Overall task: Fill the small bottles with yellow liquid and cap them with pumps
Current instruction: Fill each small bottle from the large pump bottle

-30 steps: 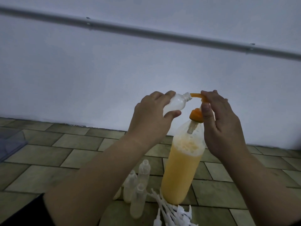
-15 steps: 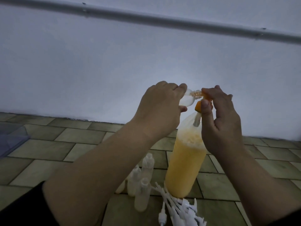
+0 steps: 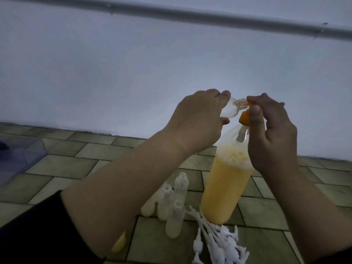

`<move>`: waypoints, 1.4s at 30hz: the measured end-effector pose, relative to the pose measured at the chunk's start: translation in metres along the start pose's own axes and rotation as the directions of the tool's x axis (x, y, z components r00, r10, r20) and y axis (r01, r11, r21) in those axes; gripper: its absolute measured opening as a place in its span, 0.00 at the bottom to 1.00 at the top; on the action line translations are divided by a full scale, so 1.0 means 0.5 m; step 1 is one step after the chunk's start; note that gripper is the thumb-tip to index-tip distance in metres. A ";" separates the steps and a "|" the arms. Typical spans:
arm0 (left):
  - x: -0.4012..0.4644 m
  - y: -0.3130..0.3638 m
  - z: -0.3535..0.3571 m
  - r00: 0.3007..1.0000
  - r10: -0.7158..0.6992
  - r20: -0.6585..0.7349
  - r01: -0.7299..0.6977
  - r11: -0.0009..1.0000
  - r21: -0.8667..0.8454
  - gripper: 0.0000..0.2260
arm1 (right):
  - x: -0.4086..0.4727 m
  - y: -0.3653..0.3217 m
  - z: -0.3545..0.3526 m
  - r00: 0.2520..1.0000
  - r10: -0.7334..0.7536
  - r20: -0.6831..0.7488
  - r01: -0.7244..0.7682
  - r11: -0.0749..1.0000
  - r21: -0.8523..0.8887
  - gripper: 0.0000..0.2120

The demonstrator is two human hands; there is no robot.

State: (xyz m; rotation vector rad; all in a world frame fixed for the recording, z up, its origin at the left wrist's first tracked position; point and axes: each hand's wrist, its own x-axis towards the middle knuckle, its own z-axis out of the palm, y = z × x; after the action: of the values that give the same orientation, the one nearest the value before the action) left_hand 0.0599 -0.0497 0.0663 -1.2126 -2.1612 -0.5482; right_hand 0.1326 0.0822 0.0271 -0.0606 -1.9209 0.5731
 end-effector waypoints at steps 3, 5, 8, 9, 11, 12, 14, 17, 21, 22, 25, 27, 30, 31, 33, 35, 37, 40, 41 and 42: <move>0.013 -0.004 -0.019 1.000 0.016 -0.020 -0.015 0.999 0.039 0.20 | 0.024 -0.014 -0.016 1.000 0.013 0.027 -0.013 1.000 0.013 0.23; 0.019 -0.002 -0.028 0.999 0.015 -0.037 -0.014 0.999 0.029 0.19 | 0.032 -0.018 -0.024 1.000 0.006 0.016 -0.007 1.000 0.022 0.24; 0.017 0.002 -0.023 1.000 0.017 -0.013 -0.017 1.000 -0.018 0.18 | 0.017 -0.008 -0.016 1.000 0.000 -0.015 0.001 1.000 0.010 0.20; 0.013 0.004 -0.018 1.000 0.014 0.008 -0.014 0.999 -0.030 0.18 | 0.008 -0.005 -0.012 1.000 0.004 -0.015 -0.004 1.000 0.001 0.20; 0.007 0.006 -0.012 0.999 0.005 0.049 -0.004 1.000 -0.031 0.18 | -0.005 -0.001 -0.009 1.000 0.012 0.001 -0.012 1.000 -0.008 0.20; 0.006 0.006 -0.013 0.998 0.006 0.061 -0.005 1.000 -0.029 0.18 | -0.005 -0.003 -0.013 1.000 0.016 0.011 -0.015 1.000 -0.006 0.21; 0.010 0.008 -0.023 0.998 0.014 0.058 -0.013 1.000 -0.008 0.19 | 0.003 -0.011 -0.027 0.999 0.013 0.035 -0.013 1.000 -0.004 0.22; 0.018 0.018 -0.040 0.999 0.034 0.016 -0.035 0.999 0.036 0.18 | 0.023 -0.017 -0.053 0.999 -0.028 0.041 0.027 0.999 0.019 0.22; 0.019 0.021 -0.032 0.998 0.059 -0.026 -0.058 0.997 0.046 0.18 | 0.016 -0.010 -0.043 0.999 -0.030 -0.016 0.030 0.999 0.010 0.18; 0.016 0.020 -0.027 0.998 0.062 -0.021 -0.061 0.997 0.039 0.18 | 0.007 -0.004 -0.034 0.999 -0.032 -0.030 0.032 0.999 -0.001 0.16; 0.003 0.016 -0.012 0.998 0.045 0.035 -0.045 0.999 -0.010 0.19 | -0.014 0.004 -0.018 0.999 -0.032 -0.040 0.032 0.999 -0.013 0.16; 0.003 0.012 -0.017 0.998 0.041 0.056 -0.041 0.999 -0.009 0.20 | -0.012 -0.002 -0.021 0.999 -0.031 -0.017 0.031 0.999 -0.020 0.19; 0.015 0.012 -0.040 0.998 0.055 0.024 -0.055 0.998 0.022 0.20 | 0.004 -0.018 -0.036 0.999 -0.054 -0.009 0.053 0.998 -0.032 0.21; 0.018 0.013 -0.044 0.998 0.057 0.007 -0.057 0.998 0.024 0.20 | 0.010 -0.021 -0.039 0.998 -0.055 -0.019 0.054 0.998 -0.024 0.21; 0.017 0.017 -0.043 0.998 0.059 -0.012 -0.059 0.998 0.022 0.20 | 0.013 -0.021 -0.039 0.998 -0.055 -0.042 0.054 0.998 -0.018 0.22; 0.010 0.021 -0.031 0.998 0.060 -0.015 -0.060 0.998 0.017 0.20 | 0.005 -0.013 -0.027 0.996 -0.065 -0.058 0.062 0.997 -0.039 0.20; 0.005 0.023 -0.018 0.998 0.062 0.004 -0.062 0.998 0.015 0.21 | -0.006 0.000 -0.012 0.996 -0.061 -0.070 0.058 0.997 -0.051 0.19; 0.000 0.021 -0.014 0.997 0.045 0.056 -0.045 0.999 0.004 0.21 | -0.017 0.010 -0.006 0.999 -0.017 -0.042 0.015 0.999 -0.044 0.22; 0.001 0.018 -0.019 0.997 0.045 0.061 -0.046 0.999 0.010 0.20 | -0.015 0.009 -0.009 1.000 -0.013 -0.025 0.012 0.998 -0.056 0.23; 0.002 0.015 -0.025 0.997 0.047 0.055 -0.048 0.999 0.020 0.20 | -0.012 0.005 -0.013 1.000 -0.021 -0.006 0.021 0.997 -0.081 0.24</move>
State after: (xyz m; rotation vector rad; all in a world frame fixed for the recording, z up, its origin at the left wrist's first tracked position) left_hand 0.0697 -0.0527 0.0766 -1.2778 -2.1716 -0.4763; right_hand 0.1402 0.0846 0.0228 -0.0936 -1.9351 0.4806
